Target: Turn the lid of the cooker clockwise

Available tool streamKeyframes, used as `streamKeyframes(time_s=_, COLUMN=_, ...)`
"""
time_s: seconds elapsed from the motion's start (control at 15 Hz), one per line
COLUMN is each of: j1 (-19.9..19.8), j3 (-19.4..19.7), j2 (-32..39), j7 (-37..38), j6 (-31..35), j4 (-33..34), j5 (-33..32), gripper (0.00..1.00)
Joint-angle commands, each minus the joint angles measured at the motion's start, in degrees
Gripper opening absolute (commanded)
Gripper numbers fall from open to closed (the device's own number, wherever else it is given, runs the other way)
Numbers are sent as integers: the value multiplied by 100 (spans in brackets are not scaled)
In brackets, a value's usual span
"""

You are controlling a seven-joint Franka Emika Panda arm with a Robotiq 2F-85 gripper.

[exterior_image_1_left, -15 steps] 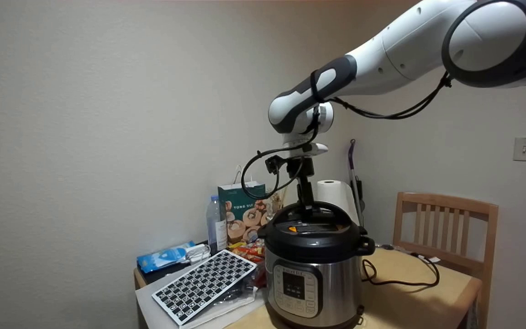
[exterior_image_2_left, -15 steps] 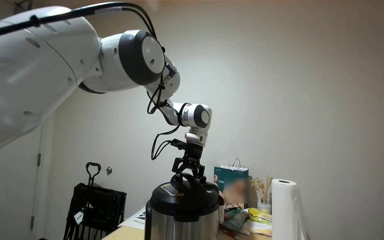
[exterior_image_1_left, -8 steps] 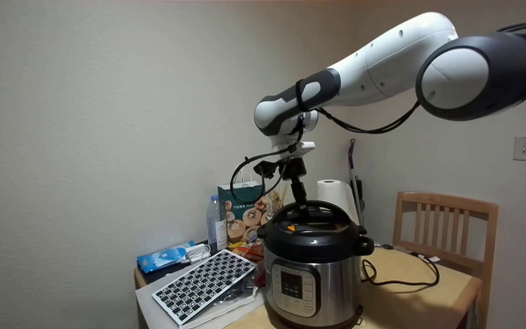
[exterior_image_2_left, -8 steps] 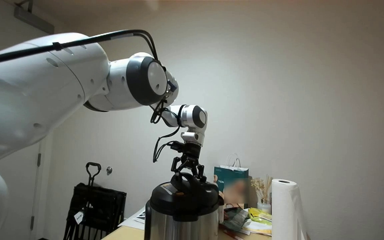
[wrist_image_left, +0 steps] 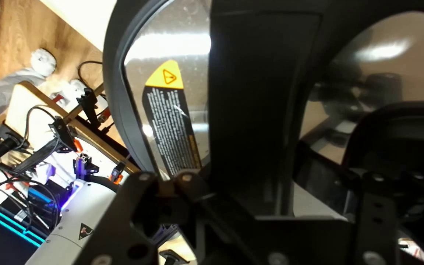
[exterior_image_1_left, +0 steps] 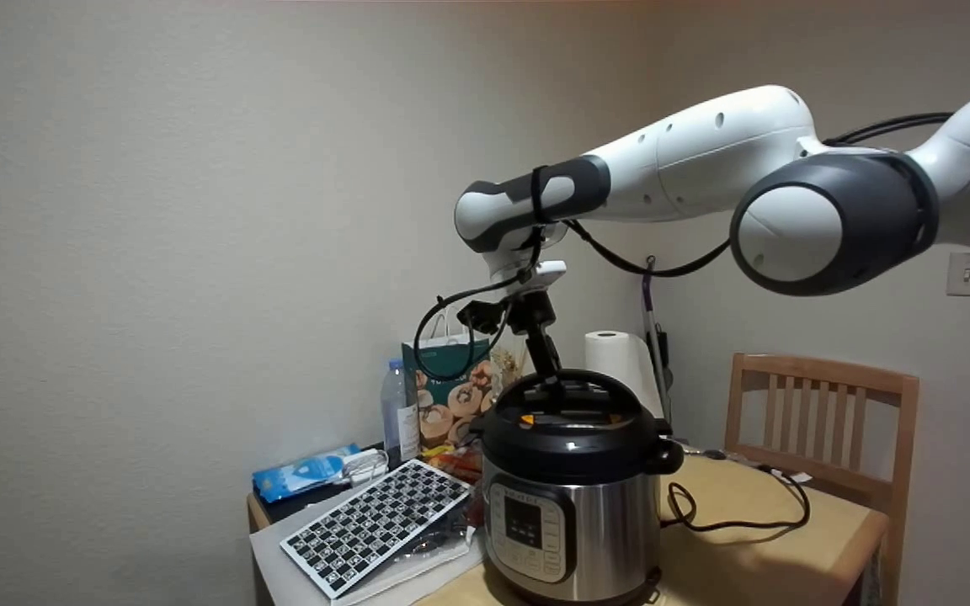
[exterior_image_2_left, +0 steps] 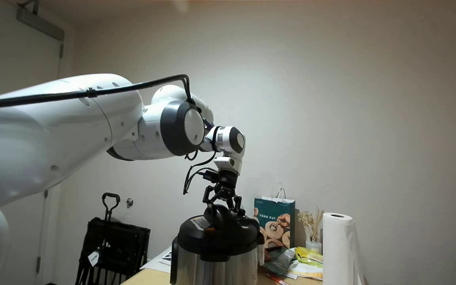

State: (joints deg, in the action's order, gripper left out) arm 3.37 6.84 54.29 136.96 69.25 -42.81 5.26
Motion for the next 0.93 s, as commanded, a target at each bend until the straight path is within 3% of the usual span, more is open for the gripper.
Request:
streamKeyframes(time_s=0.0, j1=-150, j3=-232, j2=596, j7=-139, j6=-405, j4=354, j5=317, gripper=23)
streamKeyframes(time_s=0.07, j1=-94, j3=-206, j2=572, j7=-262, j6=-526, j4=419, j5=207, gripper=23)
streamKeyframes(time_s=0.13, j1=-4, j3=1, j2=194, j7=-34, j6=-206, j4=347, j5=-15, gripper=23)
streamKeyframes(time_s=0.27, j1=29, j3=25, j2=218, j7=-24, j6=-216, j4=402, j5=-65, gripper=73)
streamKeyframes(time_s=0.33, j1=65, j3=61, j2=114, j7=-41, j6=-247, j4=348, j5=-130, gripper=75)
streamKeyframes(time_s=0.6, j1=239, j3=234, j2=-346, j7=26, j6=-750, j4=86, j5=-410, gripper=98)
streamKeyframes(time_s=0.87, j1=398, j3=412, j2=-813, j7=119, j6=-1089, j4=-111, j5=-644, gripper=100)
